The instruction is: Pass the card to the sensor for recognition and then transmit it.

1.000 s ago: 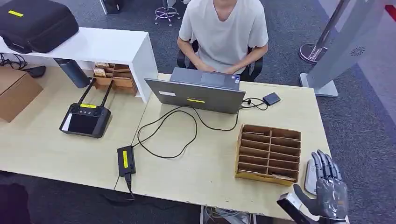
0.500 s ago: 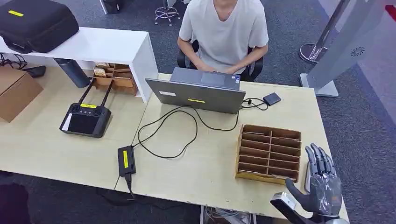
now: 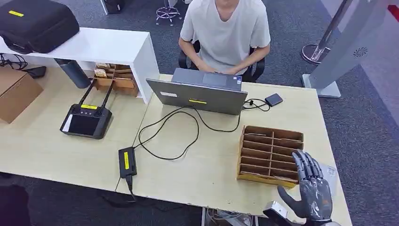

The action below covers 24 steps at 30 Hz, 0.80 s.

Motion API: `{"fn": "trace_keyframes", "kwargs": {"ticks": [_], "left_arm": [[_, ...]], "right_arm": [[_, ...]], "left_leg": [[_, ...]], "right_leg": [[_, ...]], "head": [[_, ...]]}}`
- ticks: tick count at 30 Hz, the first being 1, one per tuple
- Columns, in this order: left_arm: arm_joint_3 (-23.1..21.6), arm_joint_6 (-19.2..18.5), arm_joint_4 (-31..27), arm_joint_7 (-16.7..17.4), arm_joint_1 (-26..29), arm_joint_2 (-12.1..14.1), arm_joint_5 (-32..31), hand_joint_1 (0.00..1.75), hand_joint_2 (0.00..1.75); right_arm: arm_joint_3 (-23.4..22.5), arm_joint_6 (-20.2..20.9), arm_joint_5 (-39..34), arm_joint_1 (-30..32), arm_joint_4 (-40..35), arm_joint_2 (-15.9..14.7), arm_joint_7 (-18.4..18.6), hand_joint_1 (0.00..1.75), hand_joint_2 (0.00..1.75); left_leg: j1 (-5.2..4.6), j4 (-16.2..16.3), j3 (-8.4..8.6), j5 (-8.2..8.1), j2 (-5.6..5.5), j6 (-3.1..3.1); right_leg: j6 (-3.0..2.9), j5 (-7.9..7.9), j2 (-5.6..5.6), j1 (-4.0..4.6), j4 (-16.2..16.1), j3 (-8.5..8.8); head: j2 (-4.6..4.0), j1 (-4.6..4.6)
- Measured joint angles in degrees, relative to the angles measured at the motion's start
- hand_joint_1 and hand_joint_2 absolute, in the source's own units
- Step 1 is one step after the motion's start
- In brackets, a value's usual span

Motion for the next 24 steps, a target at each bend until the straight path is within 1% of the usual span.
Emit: {"fn": "trace_keyframes", "kwargs": {"ticks": [9, 18, 24], "left_arm": [[0.24, -0.5, 0.2, 0.0, 0.01, -0.02, -0.11, 0.0, 0.0], [0.42, -0.59, 0.5, 0.0, 0.0, -0.2, -0.17, 0.0, 0.0], [0.42, -0.81, 0.68, 0.0, -0.14, -0.26, -0.74, 0.0, 0.0]], "right_arm": [[1.01, 0.0, -0.5, -0.03, 0.0, -1.03, 0.48, 0.0, 1.75], [1.97, 0.0, -0.42, -0.42, 0.07, -1.38, 0.61, 0.0, 1.75], [3.09, 0.0, 0.59, -1.97, 2.1, -1.73, 1.62, 0.0, 1.75]], "left_leg": [[0.0, 0.0, -0.01, 0.0, 0.0, 0.0], [0.0, 0.0, 0.0, 0.0, 0.0, 0.0], [0.0, 0.0, 0.01, 0.0, 0.01, 0.0]], "right_leg": [[0.0, 0.0, 0.0, 0.0, -0.01, 0.0], [0.0, 0.0, 0.0, 0.0, 0.0, 0.0], [0.0, 0.0, 0.01, 0.0, 0.0, 0.0]], "head": [[0.0, 0.0], [0.0, 0.0], [0.0, -0.04]]}}
